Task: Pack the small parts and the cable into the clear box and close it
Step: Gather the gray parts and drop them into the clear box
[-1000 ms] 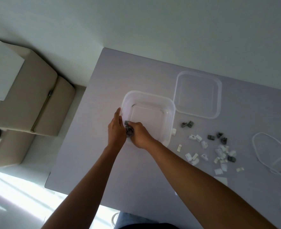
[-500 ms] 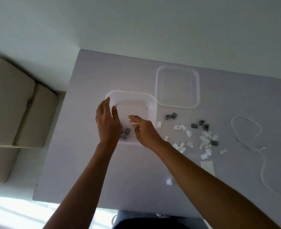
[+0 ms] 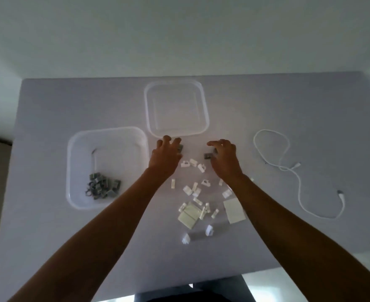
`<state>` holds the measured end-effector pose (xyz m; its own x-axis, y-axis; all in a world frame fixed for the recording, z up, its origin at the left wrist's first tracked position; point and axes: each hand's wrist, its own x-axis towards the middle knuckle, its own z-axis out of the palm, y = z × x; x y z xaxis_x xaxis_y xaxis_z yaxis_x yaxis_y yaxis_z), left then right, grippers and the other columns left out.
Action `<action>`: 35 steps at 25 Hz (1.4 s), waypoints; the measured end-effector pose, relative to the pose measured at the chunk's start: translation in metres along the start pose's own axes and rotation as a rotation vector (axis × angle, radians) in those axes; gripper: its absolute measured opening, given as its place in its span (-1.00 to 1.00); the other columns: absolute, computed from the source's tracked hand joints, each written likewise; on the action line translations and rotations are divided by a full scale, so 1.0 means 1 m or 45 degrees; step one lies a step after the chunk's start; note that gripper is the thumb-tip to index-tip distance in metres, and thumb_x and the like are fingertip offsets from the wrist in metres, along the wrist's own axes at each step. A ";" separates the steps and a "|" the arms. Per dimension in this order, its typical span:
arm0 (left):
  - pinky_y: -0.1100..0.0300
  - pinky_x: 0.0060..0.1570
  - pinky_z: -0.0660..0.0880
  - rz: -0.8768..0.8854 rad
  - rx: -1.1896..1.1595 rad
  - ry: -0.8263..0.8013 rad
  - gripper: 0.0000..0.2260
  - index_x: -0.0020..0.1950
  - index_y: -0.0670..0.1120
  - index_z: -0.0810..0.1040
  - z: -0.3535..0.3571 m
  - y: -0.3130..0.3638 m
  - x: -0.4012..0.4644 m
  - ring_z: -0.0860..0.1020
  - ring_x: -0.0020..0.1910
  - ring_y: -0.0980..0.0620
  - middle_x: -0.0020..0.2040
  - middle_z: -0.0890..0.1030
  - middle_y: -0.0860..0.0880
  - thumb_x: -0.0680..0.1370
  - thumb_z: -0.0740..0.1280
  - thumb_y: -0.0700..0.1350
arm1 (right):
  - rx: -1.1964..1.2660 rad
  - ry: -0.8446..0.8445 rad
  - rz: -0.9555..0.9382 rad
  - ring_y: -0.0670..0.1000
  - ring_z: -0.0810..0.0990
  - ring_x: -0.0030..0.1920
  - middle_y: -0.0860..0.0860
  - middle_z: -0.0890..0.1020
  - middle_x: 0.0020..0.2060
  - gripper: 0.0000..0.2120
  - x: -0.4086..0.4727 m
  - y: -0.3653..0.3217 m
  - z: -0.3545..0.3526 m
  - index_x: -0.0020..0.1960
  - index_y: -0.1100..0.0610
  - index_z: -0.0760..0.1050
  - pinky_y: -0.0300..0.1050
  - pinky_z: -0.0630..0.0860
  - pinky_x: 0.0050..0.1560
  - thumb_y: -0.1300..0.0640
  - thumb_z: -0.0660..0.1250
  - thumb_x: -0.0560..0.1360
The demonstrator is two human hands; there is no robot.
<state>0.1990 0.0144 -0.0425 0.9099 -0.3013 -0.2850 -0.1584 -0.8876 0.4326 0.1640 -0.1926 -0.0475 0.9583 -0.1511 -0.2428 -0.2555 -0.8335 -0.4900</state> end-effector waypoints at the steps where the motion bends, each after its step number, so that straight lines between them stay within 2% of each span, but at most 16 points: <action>1: -0.15 0.11 0.52 -0.041 0.025 -0.028 -0.58 0.40 -0.03 0.35 0.006 0.001 0.004 0.40 0.24 -0.22 0.33 0.35 -0.19 0.57 0.33 -0.02 | -0.058 -0.081 0.012 0.22 0.34 0.37 0.17 0.43 0.34 -0.52 0.004 0.011 -0.001 0.34 0.05 0.50 -0.01 0.36 0.30 0.35 0.31 0.46; 3: -0.16 0.04 0.54 -0.063 0.045 -0.022 -0.61 0.35 -0.03 0.36 0.016 0.003 0.010 0.40 0.19 -0.23 0.28 0.35 -0.20 0.56 0.35 -0.02 | -0.075 -0.199 0.023 0.21 0.25 0.39 0.16 0.34 0.39 -0.48 0.010 0.022 -0.002 0.38 0.02 0.46 0.06 0.37 0.36 0.28 0.37 0.44; 5: -0.16 0.00 0.56 -0.044 0.096 -0.002 -0.64 0.32 -0.05 0.36 0.022 0.004 0.014 0.40 0.16 -0.23 0.22 0.35 -0.21 0.56 0.35 -0.06 | -0.056 -0.220 -0.011 0.21 0.25 0.37 0.16 0.33 0.38 -0.45 0.014 0.025 -0.002 0.38 0.03 0.47 0.10 0.39 0.35 0.25 0.43 0.41; 8: -0.12 0.02 0.56 -0.021 0.071 -0.005 -0.72 0.29 -0.10 0.39 0.032 0.006 0.018 0.42 0.11 -0.21 0.18 0.37 -0.23 0.59 0.30 -0.16 | 0.001 -0.221 -0.075 0.19 0.30 0.33 0.16 0.35 0.36 -0.50 0.017 0.024 0.004 0.33 0.06 0.52 0.05 0.43 0.31 0.27 0.46 0.40; 10: -0.08 0.02 0.56 0.020 0.050 0.009 -0.82 0.22 -0.14 0.43 0.036 0.005 0.019 0.44 0.05 -0.18 0.12 0.39 -0.22 0.61 0.24 -0.22 | -0.008 -0.197 -0.119 0.18 0.35 0.27 0.16 0.41 0.28 -0.61 0.017 0.023 0.011 0.23 0.11 0.59 -0.01 0.44 0.25 0.29 0.45 0.42; 13: -0.03 -0.01 0.54 0.054 -0.022 0.065 -0.88 0.11 -0.19 0.50 0.041 0.003 0.019 0.44 -0.02 -0.15 0.04 0.42 -0.21 0.61 0.21 -0.26 | -0.003 -0.130 -0.173 0.17 0.47 0.11 0.15 0.50 0.08 -0.80 0.016 0.025 0.020 0.01 0.15 0.68 -0.13 0.45 0.05 0.33 0.44 0.42; 16: 0.02 -0.03 0.52 0.016 -0.174 0.118 -0.88 0.08 -0.19 0.57 0.041 0.003 0.020 0.47 -0.07 -0.12 0.00 0.49 -0.19 0.60 0.26 -0.25 | 0.079 -0.096 -0.199 0.18 0.56 0.00 0.17 0.55 -0.01 -0.84 0.018 0.027 0.022 -0.05 0.18 0.70 -0.14 0.47 -0.02 0.32 0.48 0.39; 18: 0.10 -0.02 0.52 -0.159 -0.505 0.183 -0.88 0.08 -0.17 0.61 0.032 0.007 0.020 0.54 -0.11 -0.08 -0.01 0.58 -0.17 0.57 0.33 -0.23 | 0.279 -0.035 -0.174 0.17 0.61 -0.02 0.20 0.62 -0.04 -0.82 0.016 0.024 0.015 -0.04 0.22 0.69 -0.09 0.52 0.03 0.34 0.51 0.36; 20: 0.12 -0.06 0.59 -0.385 -1.138 0.145 -0.88 0.09 -0.16 0.61 0.020 0.014 0.019 0.59 -0.15 -0.04 -0.07 0.63 -0.11 0.57 0.34 -0.23 | 0.806 -0.038 0.053 0.11 0.65 -0.04 0.16 0.68 -0.05 -0.78 0.010 0.019 0.000 0.02 0.24 0.67 -0.06 0.59 0.04 0.34 0.51 0.38; 22: 0.14 -0.14 0.59 -0.512 -1.851 -0.009 -0.88 0.10 -0.18 0.58 0.008 0.025 0.012 0.56 -0.17 -0.03 -0.09 0.61 -0.12 0.60 0.28 -0.26 | 1.616 -0.278 0.379 0.05 0.65 -0.05 0.12 0.67 -0.04 -0.76 -0.001 0.015 -0.017 0.10 0.24 0.61 -0.14 0.62 -0.04 0.34 0.45 0.44; 23: 0.15 -0.16 0.57 -0.554 -2.123 -0.093 -0.87 0.09 -0.18 0.56 0.003 0.029 0.009 0.55 -0.17 -0.03 -0.09 0.60 -0.14 0.60 0.24 -0.26 | 1.952 -0.404 0.450 0.05 0.64 -0.05 0.13 0.66 -0.02 -0.76 -0.010 0.015 -0.023 0.12 0.24 0.58 -0.17 0.62 -0.08 0.33 0.41 0.46; 26: 0.13 -0.19 0.54 -0.611 -2.508 -0.308 -0.83 0.00 -0.18 0.54 -0.003 0.042 0.001 0.54 -0.18 -0.08 -0.09 0.58 -0.19 0.51 0.18 -0.26 | 2.390 -0.540 0.464 0.08 0.62 -0.03 0.17 0.63 0.04 -0.82 -0.036 0.026 -0.034 0.12 0.20 0.54 -0.18 0.63 -0.16 0.27 0.28 0.53; 28: 0.13 -0.27 0.46 -0.601 -2.536 -0.386 -0.86 -0.12 -0.16 0.50 -0.004 0.051 -0.003 0.50 -0.23 -0.08 -0.16 0.54 -0.17 0.40 0.17 -0.21 | 2.513 -0.579 0.463 0.09 0.58 -0.06 0.19 0.59 0.04 -0.81 -0.049 0.033 -0.039 0.09 0.19 0.53 -0.16 0.59 -0.19 0.25 0.18 0.54; 31: 0.18 -0.35 0.30 -0.635 -2.402 -0.512 -0.95 -0.29 -0.11 0.37 -0.003 0.073 -0.006 0.42 -0.33 -0.04 -0.29 0.40 -0.10 0.30 0.18 -0.15 | 2.501 -0.582 0.502 0.10 0.51 -0.19 0.17 0.55 -0.08 -0.73 -0.064 0.043 -0.048 -0.02 0.20 0.50 -0.15 0.46 -0.31 0.19 0.10 0.38; 33: 0.21 -0.42 0.27 -0.709 -2.282 -0.554 -0.95 -0.32 -0.08 0.32 0.002 0.082 -0.005 0.39 -0.40 -0.01 -0.34 0.36 -0.06 0.31 0.19 -0.17 | 2.415 -0.537 0.573 0.09 0.47 -0.29 0.16 0.54 -0.19 -0.76 -0.069 0.048 -0.052 -0.10 0.20 0.48 -0.18 0.39 -0.37 0.12 0.12 0.36; 35: 0.23 -0.50 0.25 -0.751 -2.144 -0.619 -0.85 -0.38 -0.07 0.33 0.010 0.099 -0.001 0.37 -0.45 0.04 -0.39 0.35 -0.03 0.38 0.20 -0.22 | 2.260 -0.411 0.670 0.06 0.43 -0.38 0.12 0.53 -0.29 -0.76 -0.074 0.061 -0.059 -0.21 0.16 0.46 -0.22 0.31 -0.44 0.00 0.18 0.47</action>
<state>0.1789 -0.0772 -0.0080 0.4733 -0.4512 -0.7565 0.8809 0.2494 0.4024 0.0852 -0.2635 -0.0094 0.7443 0.0941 -0.6612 -0.4977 0.7383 -0.4552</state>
